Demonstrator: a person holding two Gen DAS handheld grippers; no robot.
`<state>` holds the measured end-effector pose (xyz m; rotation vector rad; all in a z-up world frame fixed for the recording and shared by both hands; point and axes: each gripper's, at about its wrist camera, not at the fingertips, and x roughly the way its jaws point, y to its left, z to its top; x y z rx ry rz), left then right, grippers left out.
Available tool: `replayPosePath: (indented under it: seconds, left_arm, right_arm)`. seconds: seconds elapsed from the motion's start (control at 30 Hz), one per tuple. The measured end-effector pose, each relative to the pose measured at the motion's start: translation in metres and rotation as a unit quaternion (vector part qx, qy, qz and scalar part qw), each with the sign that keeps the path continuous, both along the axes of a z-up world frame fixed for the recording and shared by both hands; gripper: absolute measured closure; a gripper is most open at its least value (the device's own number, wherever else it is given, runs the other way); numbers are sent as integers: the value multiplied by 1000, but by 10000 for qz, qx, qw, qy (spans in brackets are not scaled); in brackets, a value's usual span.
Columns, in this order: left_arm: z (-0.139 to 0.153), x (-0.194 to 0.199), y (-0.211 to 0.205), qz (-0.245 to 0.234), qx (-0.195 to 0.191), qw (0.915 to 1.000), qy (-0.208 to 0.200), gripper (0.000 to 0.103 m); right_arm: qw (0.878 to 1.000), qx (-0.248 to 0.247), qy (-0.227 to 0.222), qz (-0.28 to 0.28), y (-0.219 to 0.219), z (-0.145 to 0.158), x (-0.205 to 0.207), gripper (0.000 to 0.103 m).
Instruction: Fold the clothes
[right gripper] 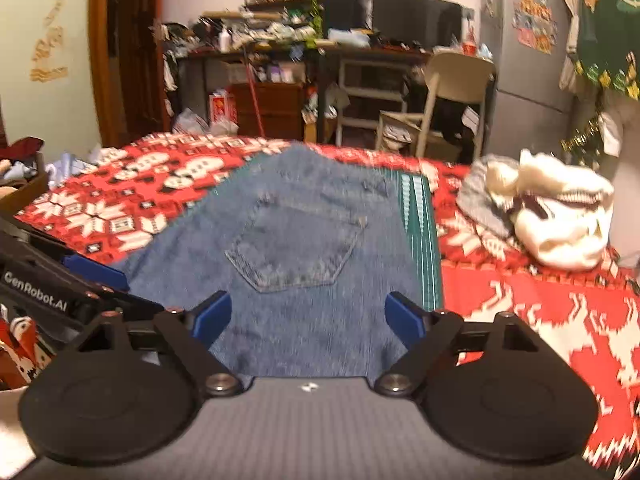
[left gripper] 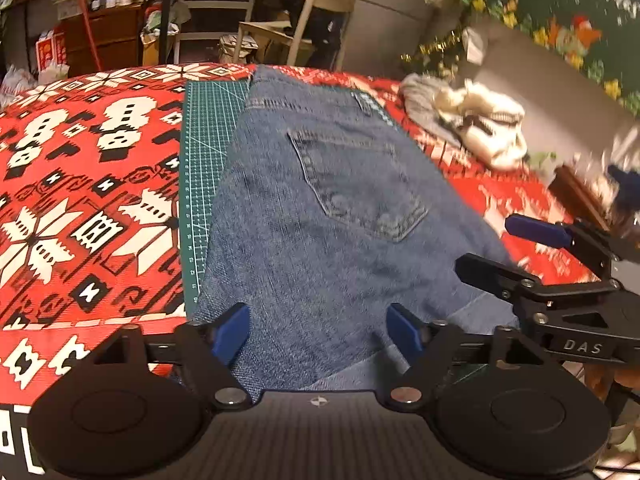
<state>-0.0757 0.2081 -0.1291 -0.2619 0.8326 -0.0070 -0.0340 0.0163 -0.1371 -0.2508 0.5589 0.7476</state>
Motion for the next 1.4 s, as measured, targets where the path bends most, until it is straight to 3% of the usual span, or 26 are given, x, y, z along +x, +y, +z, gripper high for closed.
replayPosePath:
  seconds: [0.03, 0.1, 0.17, 0.2, 0.4, 0.5, 0.63, 0.8, 0.97, 1.1, 1.23, 1.3, 1.4]
  left_arm:
    - [3, -1, 0, 70, 53, 9999, -48, 24]
    - [9, -3, -3, 257, 322, 9991, -142, 19]
    - [16, -2, -7, 444, 630, 9969, -177, 15]
    - [17, -1, -9, 462, 749, 9960, -174, 15]
    - [19, 6, -7, 350, 954, 9945, -246, 15]
    - [19, 12, -5, 407, 1051, 9934, -235, 16]
    - [19, 13, 5, 628, 667, 9952, -358, 15]
    - [18, 18, 7, 902, 807, 9925, -191, 15]
    - [14, 18, 8, 859, 652, 9941, -137, 15]
    - [11, 18, 9, 872, 597, 9944, -65, 16]
    - [9, 17, 7, 805, 611, 9949, -45, 16]
    - [8, 16, 5, 728, 609, 9955, -28, 15]
    - [7, 15, -1, 611, 728, 9955, -44, 15]
  right_arm:
    - [10000, 13, -32, 60, -1, 4, 0, 24]
    - [9998, -144, -36, 138, -1, 4, 5, 53]
    - [9995, -266, 49, 132, 1, 3, 10, 72]
    - [9995, -284, 100, 126, 0, 2, 14, 74]
    - [9988, -150, 236, -393, -13, 2, 52, 74]
    - [9955, 15, 618, -712, -26, -3, 81, 74]
    - [9920, 245, 992, -739, -34, -10, 104, 75]
    - [9869, 445, 1400, -671, -31, -21, 116, 89]
    - [9838, 574, 1552, -693, -27, -27, 125, 87]
    - [9737, 923, 1939, -762, -31, -33, 136, 78]
    - [9638, 1200, 2228, -841, -34, -39, 144, 79]
    - [9678, 1097, 2100, -853, -32, -38, 142, 93]
    - [9784, 803, 1727, -803, -24, -32, 132, 101]
